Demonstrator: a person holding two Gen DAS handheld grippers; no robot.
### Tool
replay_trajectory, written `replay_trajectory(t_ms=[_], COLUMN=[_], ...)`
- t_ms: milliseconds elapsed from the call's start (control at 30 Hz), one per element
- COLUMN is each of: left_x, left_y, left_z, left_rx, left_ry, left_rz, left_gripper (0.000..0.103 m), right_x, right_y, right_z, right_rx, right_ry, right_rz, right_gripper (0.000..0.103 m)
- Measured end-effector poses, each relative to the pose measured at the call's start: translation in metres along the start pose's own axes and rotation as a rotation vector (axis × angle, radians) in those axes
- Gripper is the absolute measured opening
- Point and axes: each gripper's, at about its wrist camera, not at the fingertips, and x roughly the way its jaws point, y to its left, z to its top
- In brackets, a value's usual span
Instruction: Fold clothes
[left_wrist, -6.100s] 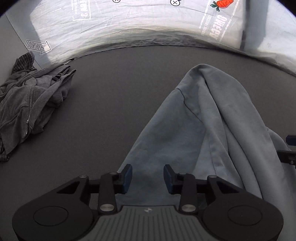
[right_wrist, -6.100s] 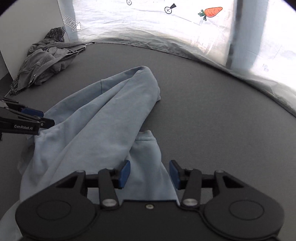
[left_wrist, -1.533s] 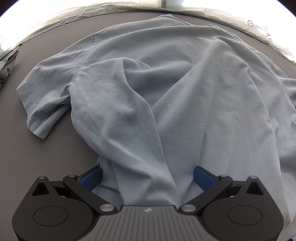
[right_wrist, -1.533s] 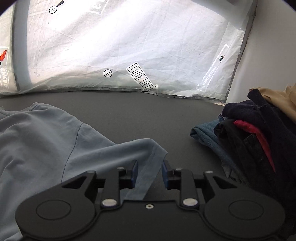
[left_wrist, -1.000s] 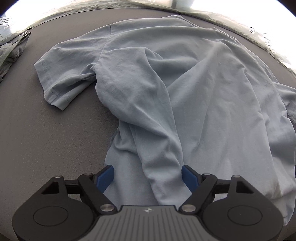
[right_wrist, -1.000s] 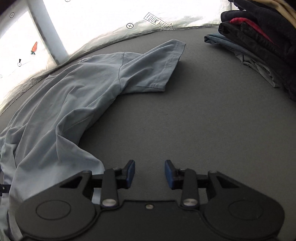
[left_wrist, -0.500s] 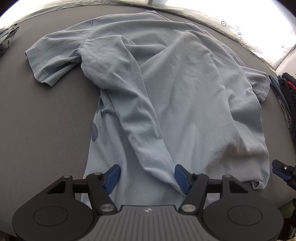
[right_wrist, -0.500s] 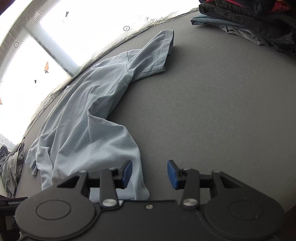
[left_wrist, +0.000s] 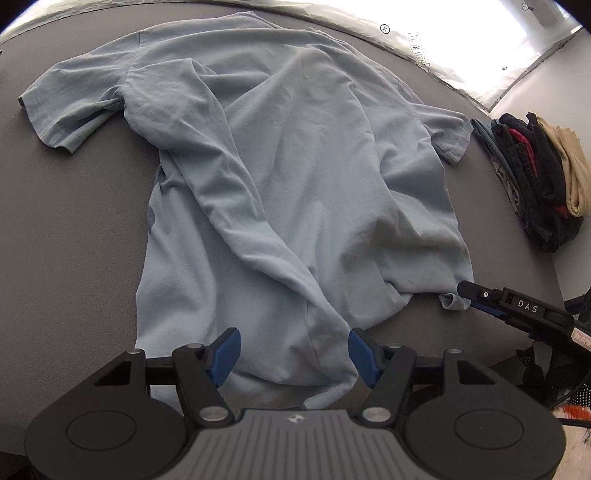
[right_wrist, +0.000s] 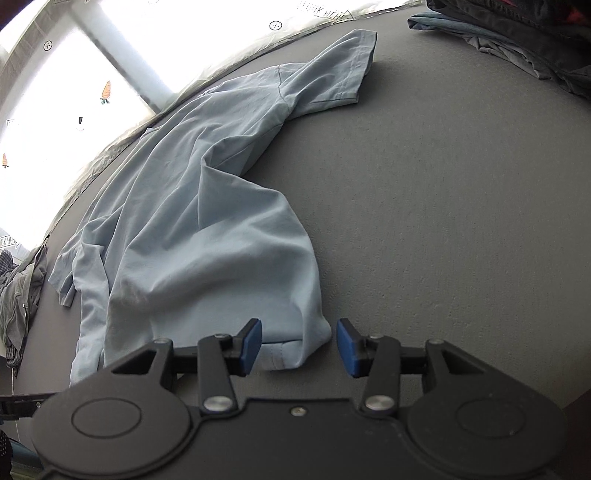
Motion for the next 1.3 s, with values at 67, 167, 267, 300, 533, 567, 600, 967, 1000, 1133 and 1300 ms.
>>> replay_trajectory(t_ms=[67, 167, 267, 300, 533, 567, 600, 967, 1000, 1133, 1300], left_x=[0.005, 0.016, 0.026, 0.029, 0.038, 0.039, 0.041, -0.027, -0.044, -0.133, -0.173], left_y=[-0.006, -0.013, -0.019, -0.021, -0.017, -0.015, -0.013, 0.032, 0.038, 0.061, 0.088], left_z=[-0.002, -0.001, 0.001, 0.002, 0.003, 0.003, 0.003, 0.006, 0.007, 0.01, 0.007], left_rx=[0.014, 0.022, 0.033, 0.036, 0.007, -0.003, -0.017, -0.198, -0.226, -0.341, -0.406], left_ry=[0.003, 0.012, 0.021, 0.026, 0.035, 0.039, 0.046, -0.128, -0.167, -0.36, -0.44], left_rz=[0.014, 0.038, 0.073, 0.086, 0.124, 0.13, 0.137, 0.125, 0.128, 0.164, 0.207], left_gripper=[0.066, 0.066, 0.066, 0.065, 0.047, 0.037, 0.026, 0.009, 0.009, 0.008, 0.008], right_x=[0.0, -0.001, -0.001, -0.001, 0.004, 0.005, 0.005, -0.059, -0.073, -0.13, -0.152], right_y=[0.002, 0.006, 0.008, 0.008, 0.01, 0.011, 0.012, 0.008, 0.006, 0.003, -0.001], right_z=[-0.004, -0.008, -0.01, -0.011, -0.011, -0.011, -0.011, 0.011, 0.016, 0.035, 0.047], right_rx=[-0.013, -0.034, -0.048, -0.051, -0.082, -0.093, -0.101, -0.073, -0.047, 0.024, -0.012], right_ry=[0.007, 0.013, 0.012, 0.011, 0.008, 0.01, 0.007, -0.212, -0.241, -0.35, -0.396], right_rz=[-0.003, -0.007, -0.012, -0.012, -0.044, -0.049, -0.05, -0.013, 0.013, 0.115, 0.04], right_gripper=[0.046, 0.046, 0.046, 0.046, 0.029, 0.028, 0.026, 0.001, 0.001, 0.0, 0.0])
